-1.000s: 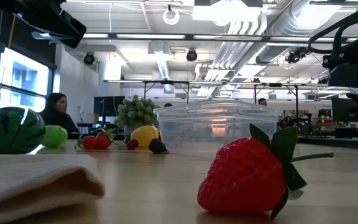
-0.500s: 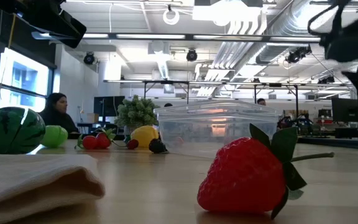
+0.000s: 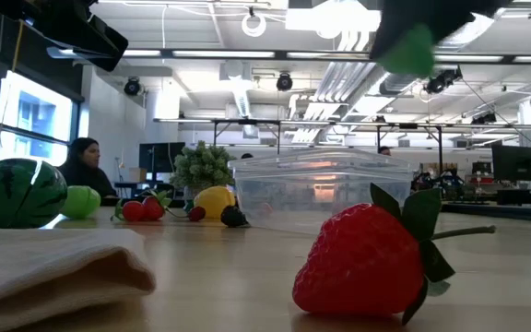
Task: Pick and placing Produce into tupperware
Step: Put the chayote into the transparent bin
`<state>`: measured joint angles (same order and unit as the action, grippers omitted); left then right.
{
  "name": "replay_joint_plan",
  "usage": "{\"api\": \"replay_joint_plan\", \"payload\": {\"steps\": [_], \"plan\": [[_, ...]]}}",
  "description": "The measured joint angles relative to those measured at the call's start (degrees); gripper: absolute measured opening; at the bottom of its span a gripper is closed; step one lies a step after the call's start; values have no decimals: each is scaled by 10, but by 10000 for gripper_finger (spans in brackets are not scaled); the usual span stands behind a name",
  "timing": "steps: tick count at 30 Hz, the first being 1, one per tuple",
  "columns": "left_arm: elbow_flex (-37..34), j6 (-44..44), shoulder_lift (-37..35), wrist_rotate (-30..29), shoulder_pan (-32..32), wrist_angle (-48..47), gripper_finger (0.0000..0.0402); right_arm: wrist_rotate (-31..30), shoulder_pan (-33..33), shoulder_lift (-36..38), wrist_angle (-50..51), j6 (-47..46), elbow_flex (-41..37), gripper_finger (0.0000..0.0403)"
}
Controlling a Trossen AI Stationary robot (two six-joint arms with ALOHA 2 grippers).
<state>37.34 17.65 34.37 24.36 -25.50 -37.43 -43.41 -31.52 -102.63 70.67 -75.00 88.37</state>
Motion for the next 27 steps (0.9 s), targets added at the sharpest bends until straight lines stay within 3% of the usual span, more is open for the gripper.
{"api": "replay_joint_plan", "payload": {"steps": [5,9,18,27], "plan": [[0,0,0,0,0,0,17,5,87,0,-30,162,58,216],[0,0,0,0,0,0,17,74,160,0,-83,251,49,216],[0,0,0,0,0,0,17,254,246,0,-271,314,-118,216],[0,0,0,0,0,0,17,320,278,0,-411,334,-220,216]]}}
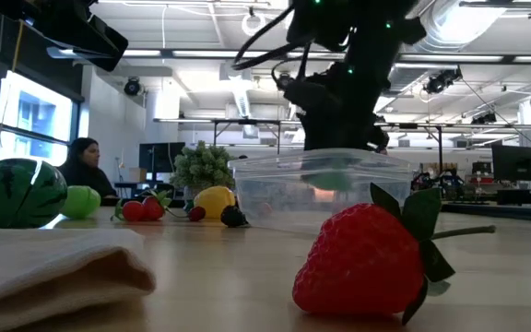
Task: Pick and placing Produce into tupperware
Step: Put the chayote into the transparent bin
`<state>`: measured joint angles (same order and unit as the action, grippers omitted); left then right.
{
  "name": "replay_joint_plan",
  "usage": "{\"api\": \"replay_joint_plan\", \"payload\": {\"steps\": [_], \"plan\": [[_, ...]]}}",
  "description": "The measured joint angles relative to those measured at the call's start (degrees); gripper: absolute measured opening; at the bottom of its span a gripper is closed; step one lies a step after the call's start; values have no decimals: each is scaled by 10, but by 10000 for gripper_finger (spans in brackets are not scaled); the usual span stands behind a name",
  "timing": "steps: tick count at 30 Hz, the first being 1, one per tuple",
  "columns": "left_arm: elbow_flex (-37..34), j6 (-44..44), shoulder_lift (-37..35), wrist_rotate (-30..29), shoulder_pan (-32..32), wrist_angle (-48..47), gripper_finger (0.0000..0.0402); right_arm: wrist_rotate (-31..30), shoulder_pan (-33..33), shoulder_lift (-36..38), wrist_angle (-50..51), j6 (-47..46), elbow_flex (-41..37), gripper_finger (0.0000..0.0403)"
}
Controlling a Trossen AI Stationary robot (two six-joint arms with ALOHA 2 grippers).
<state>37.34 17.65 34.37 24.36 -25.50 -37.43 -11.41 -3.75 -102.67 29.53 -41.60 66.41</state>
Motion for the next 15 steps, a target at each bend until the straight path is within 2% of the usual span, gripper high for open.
{"api": "replay_joint_plan", "payload": {"steps": [10,15], "plan": [[0,0,0,0,0,0,17,5,-1,0,-10,20,-17,216],[0,0,0,0,0,0,17,3,-1,0,-9,63,-17,216]]}}
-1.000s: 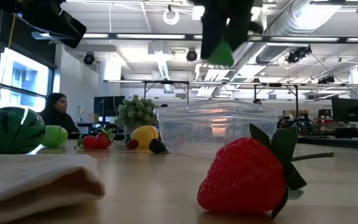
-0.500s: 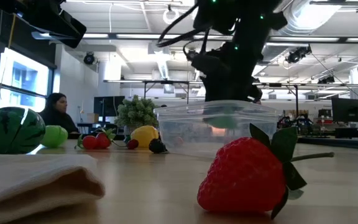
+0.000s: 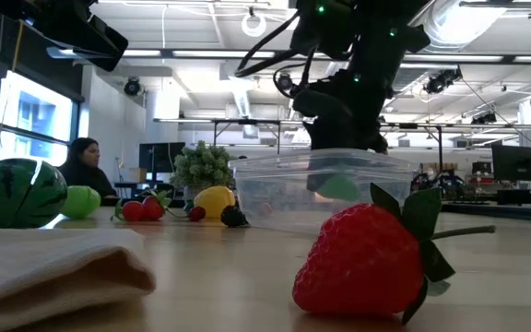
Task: Pick and placing Produce into tupperware
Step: Put the chayote into the transparent bin
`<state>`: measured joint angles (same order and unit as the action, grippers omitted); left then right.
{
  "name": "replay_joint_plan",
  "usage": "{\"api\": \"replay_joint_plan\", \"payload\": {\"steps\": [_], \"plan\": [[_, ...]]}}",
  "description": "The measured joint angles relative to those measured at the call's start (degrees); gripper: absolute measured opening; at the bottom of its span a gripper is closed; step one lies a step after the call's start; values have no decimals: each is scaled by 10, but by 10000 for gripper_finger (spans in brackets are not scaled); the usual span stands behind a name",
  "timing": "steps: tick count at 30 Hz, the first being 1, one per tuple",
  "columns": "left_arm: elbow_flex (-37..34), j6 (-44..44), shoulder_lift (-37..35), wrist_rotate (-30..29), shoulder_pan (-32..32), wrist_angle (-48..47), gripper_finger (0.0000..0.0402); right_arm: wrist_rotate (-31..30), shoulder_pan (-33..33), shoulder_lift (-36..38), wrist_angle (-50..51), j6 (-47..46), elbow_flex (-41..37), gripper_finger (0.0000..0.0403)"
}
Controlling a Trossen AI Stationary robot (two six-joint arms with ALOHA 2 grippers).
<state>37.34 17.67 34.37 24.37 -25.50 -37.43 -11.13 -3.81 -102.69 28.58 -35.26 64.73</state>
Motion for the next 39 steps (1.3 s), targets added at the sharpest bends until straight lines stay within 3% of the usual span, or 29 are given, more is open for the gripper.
{"api": "replay_joint_plan", "payload": {"steps": [13,26,39], "plan": [[0,0,0,0,0,0,17,57,0,0,-36,202,0,216],[0,0,0,0,0,0,17,68,0,0,-36,404,0,216],[0,0,0,0,0,0,17,47,1,-9,-27,412,0,235]]}}
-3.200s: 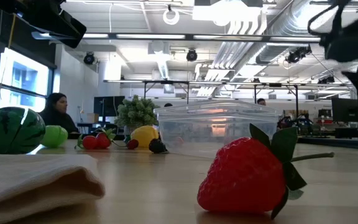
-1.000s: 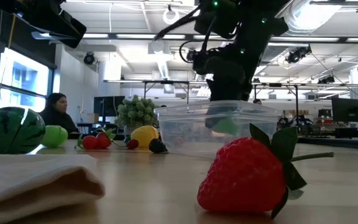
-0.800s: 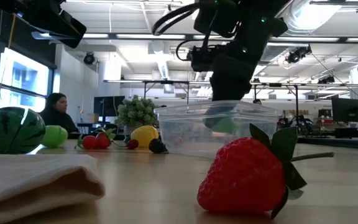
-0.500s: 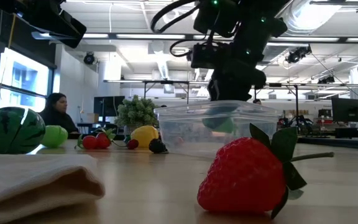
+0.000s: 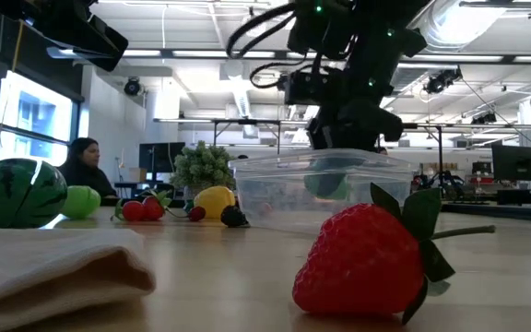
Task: Pick and placing Produce into tupperware
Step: Put the chayote into the transparent bin, then put the tomato into the transparent bin
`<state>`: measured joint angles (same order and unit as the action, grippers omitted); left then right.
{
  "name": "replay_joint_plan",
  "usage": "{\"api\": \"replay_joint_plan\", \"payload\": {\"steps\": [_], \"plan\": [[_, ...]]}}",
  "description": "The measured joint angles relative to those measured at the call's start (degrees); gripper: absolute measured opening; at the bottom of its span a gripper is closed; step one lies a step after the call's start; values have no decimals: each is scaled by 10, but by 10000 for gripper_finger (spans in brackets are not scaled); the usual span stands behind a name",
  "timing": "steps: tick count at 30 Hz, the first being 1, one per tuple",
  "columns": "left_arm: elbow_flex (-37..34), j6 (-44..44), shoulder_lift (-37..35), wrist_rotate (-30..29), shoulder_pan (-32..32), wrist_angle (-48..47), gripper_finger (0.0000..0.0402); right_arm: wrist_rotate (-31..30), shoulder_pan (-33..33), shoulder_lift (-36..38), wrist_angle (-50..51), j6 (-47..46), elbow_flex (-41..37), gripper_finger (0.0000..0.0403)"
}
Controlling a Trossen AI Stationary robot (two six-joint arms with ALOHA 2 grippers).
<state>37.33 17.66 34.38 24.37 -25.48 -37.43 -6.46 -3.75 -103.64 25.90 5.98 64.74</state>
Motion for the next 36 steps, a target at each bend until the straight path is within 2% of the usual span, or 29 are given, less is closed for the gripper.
{"api": "replay_joint_plan", "payload": {"steps": [8,24,32,36], "plan": [[0,0,0,0,0,0,17,12,2,-32,-5,-12,1,251],[0,0,0,0,0,0,17,-6,2,-26,-24,-35,1,252],[0,0,0,0,0,0,17,-17,-12,25,-14,-67,1,252],[0,0,0,0,0,0,17,-25,-21,69,20,-134,1,252]]}}
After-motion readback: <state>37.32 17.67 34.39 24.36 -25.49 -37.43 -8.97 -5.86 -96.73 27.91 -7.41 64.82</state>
